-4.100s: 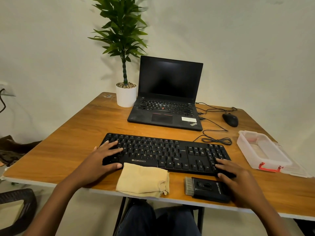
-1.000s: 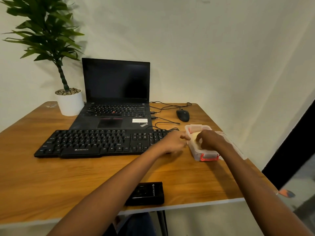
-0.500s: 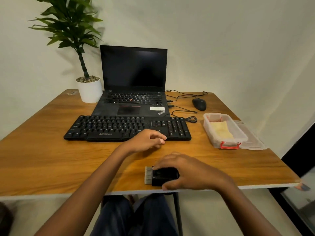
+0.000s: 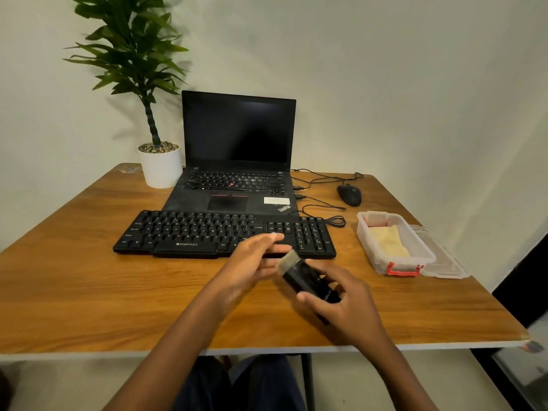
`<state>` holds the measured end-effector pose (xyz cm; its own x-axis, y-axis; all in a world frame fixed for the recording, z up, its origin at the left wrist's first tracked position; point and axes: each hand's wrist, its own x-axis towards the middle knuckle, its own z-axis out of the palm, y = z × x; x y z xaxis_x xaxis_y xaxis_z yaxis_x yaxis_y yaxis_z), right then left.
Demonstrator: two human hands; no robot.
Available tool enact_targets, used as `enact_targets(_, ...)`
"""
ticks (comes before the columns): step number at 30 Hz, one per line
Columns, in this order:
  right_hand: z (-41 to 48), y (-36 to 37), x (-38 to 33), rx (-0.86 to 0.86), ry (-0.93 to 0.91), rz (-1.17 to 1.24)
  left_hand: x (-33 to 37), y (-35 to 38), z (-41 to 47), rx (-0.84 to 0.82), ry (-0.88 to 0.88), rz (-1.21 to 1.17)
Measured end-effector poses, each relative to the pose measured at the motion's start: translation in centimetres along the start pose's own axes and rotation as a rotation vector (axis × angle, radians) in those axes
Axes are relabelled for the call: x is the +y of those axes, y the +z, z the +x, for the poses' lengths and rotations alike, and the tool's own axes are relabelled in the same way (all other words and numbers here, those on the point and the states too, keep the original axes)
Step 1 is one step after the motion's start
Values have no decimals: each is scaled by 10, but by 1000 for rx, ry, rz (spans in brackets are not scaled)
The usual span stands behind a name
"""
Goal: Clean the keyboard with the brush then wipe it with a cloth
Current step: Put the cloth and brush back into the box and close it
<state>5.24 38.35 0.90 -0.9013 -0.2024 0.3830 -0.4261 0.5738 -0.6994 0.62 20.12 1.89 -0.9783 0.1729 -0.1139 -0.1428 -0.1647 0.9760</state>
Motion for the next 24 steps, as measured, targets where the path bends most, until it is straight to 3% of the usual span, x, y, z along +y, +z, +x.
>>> enact_targets(3,6,12,6,278,80,-23,-6,21,-6,-39,-57,-109)
enact_targets(7,17,34,15,425,119,-125,-20,55,-1,22,-37,-67)
enact_targets(12,16,38,24,352,130,-152,-29,67,10,177,35,-93)
enact_targets(16,17,37,26,220,55,-58,-27,67,15,217,46,-156)
enact_targets(24,18,41,29,193,10,-97,-27,65,16,203,1,-223)
